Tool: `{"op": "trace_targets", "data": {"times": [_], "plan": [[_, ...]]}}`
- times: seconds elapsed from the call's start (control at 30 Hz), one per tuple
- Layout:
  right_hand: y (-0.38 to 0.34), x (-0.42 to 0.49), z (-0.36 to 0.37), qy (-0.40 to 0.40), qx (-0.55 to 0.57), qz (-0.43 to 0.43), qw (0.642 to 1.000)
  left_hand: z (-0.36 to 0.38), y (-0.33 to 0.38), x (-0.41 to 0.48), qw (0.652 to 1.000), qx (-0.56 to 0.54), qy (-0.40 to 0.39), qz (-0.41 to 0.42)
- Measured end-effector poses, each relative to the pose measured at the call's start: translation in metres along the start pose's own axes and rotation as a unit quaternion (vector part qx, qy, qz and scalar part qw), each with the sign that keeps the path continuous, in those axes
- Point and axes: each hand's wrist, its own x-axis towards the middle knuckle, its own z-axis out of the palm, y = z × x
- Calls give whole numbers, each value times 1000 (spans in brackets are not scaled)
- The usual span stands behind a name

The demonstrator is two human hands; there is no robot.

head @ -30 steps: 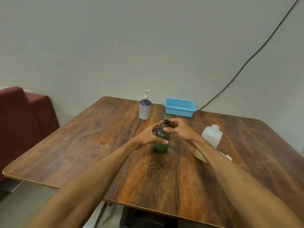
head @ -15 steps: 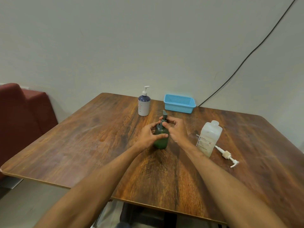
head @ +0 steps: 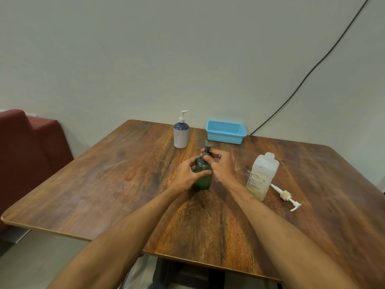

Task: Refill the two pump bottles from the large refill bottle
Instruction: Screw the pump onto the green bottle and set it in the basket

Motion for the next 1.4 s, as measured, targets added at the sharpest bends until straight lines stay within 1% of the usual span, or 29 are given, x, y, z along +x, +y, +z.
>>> {"op": "trace_targets", "data": {"times": [0.2, 0.3, 0.4, 0.5, 0.63, 0.7, 0.8, 0.87, 1.13, 1.4], "plan": [[2, -1, -1, -17, 5, -4, 1000, -1, 0, 1, 1000, -5, -1, -13], [-22, -13, -6, -18, 21, -1, 1000, -1, 2, 1, 1000, -16, 0, -20], [-34, -20, -11, -25, 64, 17, 998, -3, 6, 1, 999, -29, -16, -40], [-39, -22, -17, -48, 58, 11, 997, -6, 10, 1, 997, -36, -37, -63], [-36, -22, -29, -59, 72, 16, 996, -12, 6, -3, 994, -55, -49, -82], [-33, -23, -35, -77, 63, 29, 995, -15, 2, -5, 992, -73, -50, -91], [-32, -30, -39, -130, 38, 55, 989, -18, -1, -8, 990, -87, -57, -98], [-28, -33, -38, -155, 19, 58, 986, -17, 0, -8, 989, -88, -60, -100], [-23, -33, -34, -157, 4, 55, 986, -18, -1, -1, 993, -66, -50, -79], [-28, -14, -38, -132, 35, 36, 990, -26, 13, 20, 996, -52, -60, -47]]}}
